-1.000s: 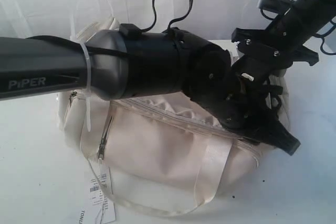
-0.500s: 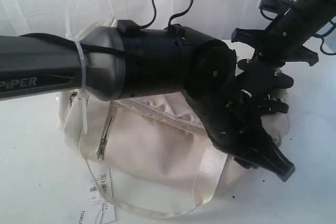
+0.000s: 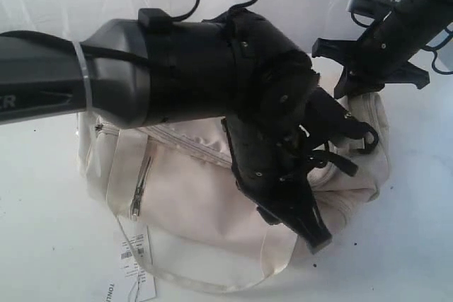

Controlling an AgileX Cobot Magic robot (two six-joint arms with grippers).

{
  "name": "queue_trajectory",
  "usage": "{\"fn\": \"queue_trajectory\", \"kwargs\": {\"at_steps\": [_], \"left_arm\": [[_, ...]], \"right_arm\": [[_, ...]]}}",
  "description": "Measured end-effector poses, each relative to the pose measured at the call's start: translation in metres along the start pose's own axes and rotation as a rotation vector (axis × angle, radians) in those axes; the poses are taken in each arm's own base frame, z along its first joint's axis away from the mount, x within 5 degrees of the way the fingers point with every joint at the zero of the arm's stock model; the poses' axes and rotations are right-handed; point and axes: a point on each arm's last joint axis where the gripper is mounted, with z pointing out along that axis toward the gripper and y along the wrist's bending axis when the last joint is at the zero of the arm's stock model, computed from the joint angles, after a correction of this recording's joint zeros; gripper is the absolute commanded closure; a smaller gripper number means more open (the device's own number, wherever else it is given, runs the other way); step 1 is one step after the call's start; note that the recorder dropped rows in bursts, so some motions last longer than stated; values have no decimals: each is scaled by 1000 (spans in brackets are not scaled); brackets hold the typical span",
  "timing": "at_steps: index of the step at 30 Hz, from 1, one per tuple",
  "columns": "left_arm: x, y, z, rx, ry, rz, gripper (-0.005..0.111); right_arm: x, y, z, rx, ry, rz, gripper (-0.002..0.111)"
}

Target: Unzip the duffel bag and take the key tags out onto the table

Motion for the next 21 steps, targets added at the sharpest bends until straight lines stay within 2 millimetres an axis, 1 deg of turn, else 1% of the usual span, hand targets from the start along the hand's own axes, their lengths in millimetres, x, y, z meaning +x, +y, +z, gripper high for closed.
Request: {"fn": "queue_trajectory", "kwargs": {"at_steps": [9,15,19,21], "left_arm": [[14,18,-4,-238,165,26,88],[19,25,-7,-312,224,39,88],[19,30,-9,-356,225,54,88],[19,35,-9,-393,223,60,88]], "right_arm": [[0,0,0,0,0,-25,108],[0,0,0,0,0,-25,108],[0,0,0,0,0,-25,108],[0,0,0,0,0,-25,108]]}}
